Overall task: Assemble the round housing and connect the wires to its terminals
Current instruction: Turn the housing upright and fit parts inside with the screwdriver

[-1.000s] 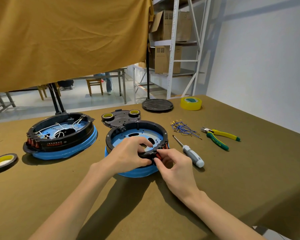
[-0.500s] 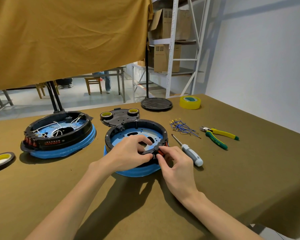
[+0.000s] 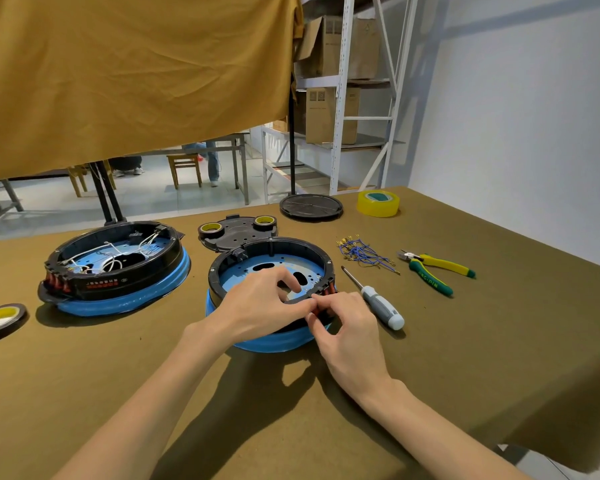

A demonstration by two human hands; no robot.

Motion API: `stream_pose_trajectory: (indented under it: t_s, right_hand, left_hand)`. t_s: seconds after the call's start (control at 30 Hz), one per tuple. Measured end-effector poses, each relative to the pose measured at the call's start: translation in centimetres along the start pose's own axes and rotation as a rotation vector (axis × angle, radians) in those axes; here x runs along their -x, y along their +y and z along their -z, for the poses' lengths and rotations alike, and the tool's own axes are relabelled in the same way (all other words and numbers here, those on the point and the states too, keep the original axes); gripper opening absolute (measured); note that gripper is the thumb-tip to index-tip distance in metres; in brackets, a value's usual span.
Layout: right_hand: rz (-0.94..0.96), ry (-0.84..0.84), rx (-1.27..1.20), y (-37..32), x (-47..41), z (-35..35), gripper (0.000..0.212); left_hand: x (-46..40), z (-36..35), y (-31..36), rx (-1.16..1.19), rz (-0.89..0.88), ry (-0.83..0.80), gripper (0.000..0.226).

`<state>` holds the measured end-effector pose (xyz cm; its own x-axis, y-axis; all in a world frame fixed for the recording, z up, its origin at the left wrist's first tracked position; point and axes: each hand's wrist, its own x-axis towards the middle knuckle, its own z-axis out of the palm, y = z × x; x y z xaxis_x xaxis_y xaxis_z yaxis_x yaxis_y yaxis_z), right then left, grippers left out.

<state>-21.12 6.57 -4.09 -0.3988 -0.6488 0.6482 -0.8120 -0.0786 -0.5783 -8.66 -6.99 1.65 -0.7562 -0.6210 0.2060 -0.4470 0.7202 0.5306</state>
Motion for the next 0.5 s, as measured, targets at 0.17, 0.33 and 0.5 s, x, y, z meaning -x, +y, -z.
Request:
stream_pose_trajectory:
  t_s: [0.17, 0.33, 0.5]
  right_hand:
    - [-0.038, -0.013, -0.088, 0.14, 0.14, 0.61, 0.036]
    - [-0.112, 0.009, -0.178, -0.23, -0.02, 0.37, 0.033]
    - [-0.132, 0.010, -0.185, -0.11, -0.06, 0.20, 0.026]
  left_hand:
    - [-0.29, 0.12, 0.35, -0.085, -0.002, -0.065, 0.039]
    - [-0.30, -0.30, 0.77, -0.127, 0.005, -0.035, 0.030]
    - [-0.21, -0.28, 0.64, -0.137, -0.002, -0.012, 0.033]
